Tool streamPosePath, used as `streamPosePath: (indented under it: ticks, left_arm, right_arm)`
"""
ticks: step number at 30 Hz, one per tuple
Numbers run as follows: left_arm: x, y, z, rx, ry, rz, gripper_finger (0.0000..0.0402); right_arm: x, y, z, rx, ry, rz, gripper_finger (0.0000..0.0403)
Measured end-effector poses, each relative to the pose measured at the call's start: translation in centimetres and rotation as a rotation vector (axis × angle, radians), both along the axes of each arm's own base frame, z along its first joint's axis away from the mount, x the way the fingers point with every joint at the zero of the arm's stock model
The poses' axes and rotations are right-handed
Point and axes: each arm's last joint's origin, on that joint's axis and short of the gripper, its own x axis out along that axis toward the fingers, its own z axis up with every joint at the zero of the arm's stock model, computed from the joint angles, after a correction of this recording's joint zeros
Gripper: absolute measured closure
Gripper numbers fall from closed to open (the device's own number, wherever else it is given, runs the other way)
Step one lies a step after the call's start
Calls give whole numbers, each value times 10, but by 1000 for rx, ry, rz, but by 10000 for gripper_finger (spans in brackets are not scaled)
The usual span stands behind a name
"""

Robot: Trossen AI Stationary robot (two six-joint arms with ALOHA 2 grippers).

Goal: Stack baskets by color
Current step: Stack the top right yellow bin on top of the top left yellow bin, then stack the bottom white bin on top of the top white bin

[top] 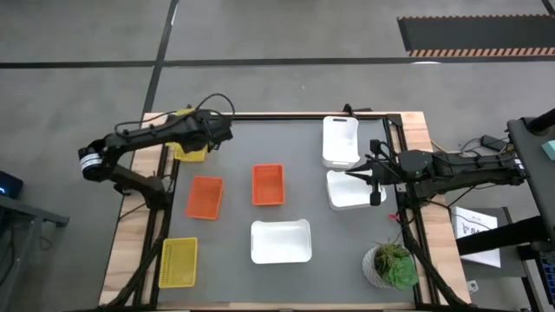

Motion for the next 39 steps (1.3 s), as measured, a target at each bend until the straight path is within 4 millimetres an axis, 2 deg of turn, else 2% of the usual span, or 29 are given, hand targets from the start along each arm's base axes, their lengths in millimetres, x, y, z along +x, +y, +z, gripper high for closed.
streamPosePath:
  ticks: [7, 19, 26, 35, 39]
  left_arm:
    - [13, 7, -35, -59, 103, 4, 401]
    - [28, 15, -67, -160, 176, 12, 401]
    - [29, 15, -72, -200, 178, 14, 392]
    - [27, 13, -63, -204, 129, 13, 312]
    - [25, 8, -55, -234, 72, 4, 289]
  right_arm:
    - [0, 0, 0, 0, 0, 0, 394]
    - [0, 0, -1, 4, 2, -1, 394]
    - [0, 0, -1, 4, 3, -1, 394]
    - [0, 0, -2, 12, 6, -4, 394]
    - [0, 0, -2, 14, 12, -5, 394]
